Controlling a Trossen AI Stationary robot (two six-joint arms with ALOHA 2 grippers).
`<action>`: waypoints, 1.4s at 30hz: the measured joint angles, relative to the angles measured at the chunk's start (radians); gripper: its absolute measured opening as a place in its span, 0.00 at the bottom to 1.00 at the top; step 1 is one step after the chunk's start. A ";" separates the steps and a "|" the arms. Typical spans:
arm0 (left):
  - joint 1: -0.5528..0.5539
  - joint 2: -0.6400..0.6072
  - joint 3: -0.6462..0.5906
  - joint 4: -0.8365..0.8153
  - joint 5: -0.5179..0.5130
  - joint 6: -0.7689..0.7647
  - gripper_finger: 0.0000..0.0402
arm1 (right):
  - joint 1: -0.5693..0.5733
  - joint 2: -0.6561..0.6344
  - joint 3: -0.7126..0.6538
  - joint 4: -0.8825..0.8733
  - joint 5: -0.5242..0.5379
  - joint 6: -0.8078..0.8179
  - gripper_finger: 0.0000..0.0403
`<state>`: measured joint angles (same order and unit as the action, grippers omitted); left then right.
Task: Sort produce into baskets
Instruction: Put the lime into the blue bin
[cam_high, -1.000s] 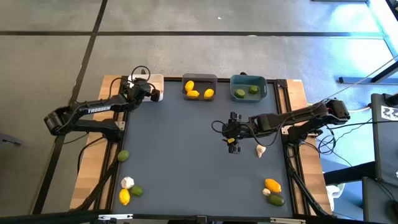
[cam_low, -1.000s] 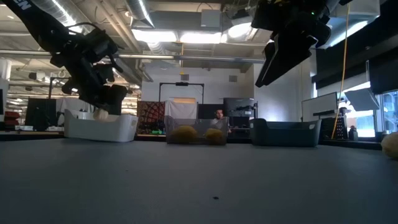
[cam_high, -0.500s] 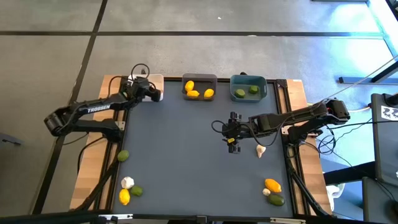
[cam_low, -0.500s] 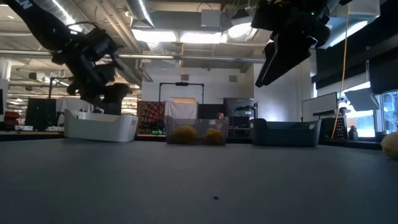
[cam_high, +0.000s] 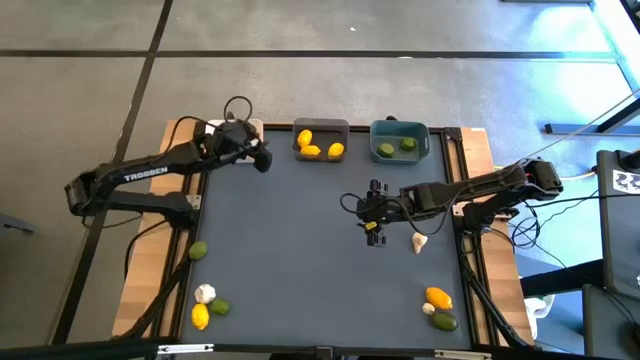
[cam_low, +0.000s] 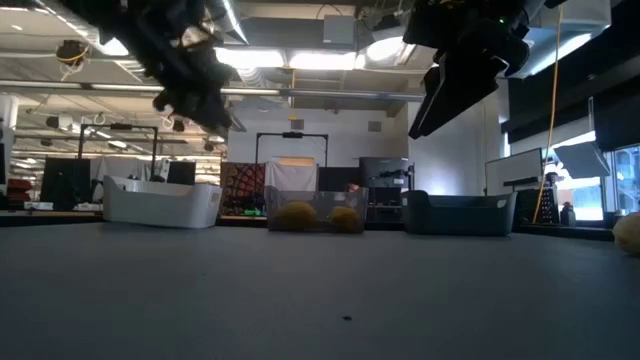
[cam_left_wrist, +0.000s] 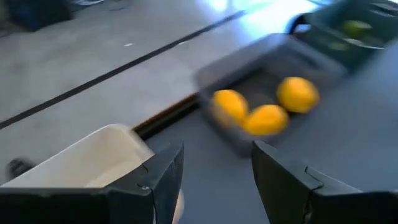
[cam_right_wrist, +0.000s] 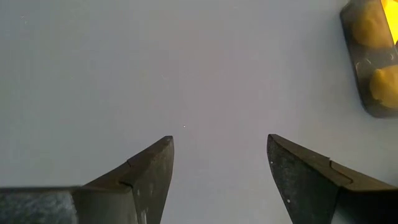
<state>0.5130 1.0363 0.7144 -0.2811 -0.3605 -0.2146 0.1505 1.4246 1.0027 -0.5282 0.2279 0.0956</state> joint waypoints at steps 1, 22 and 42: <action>-0.028 0.000 0.013 -0.011 0.001 0.005 0.46 | 0.000 0.000 0.000 0.000 0.000 0.000 0.64; -0.584 0.000 0.053 -0.277 0.075 -0.145 0.46 | 0.000 0.000 0.000 -0.002 -0.010 0.002 0.64; -0.844 0.171 0.053 -0.620 0.352 -0.663 0.46 | 0.000 0.000 0.000 -0.005 -0.011 0.002 0.64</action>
<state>-0.3309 1.2077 0.7670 -0.9010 -0.0087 -0.8779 0.1505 1.4246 1.0027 -0.5335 0.2173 0.0978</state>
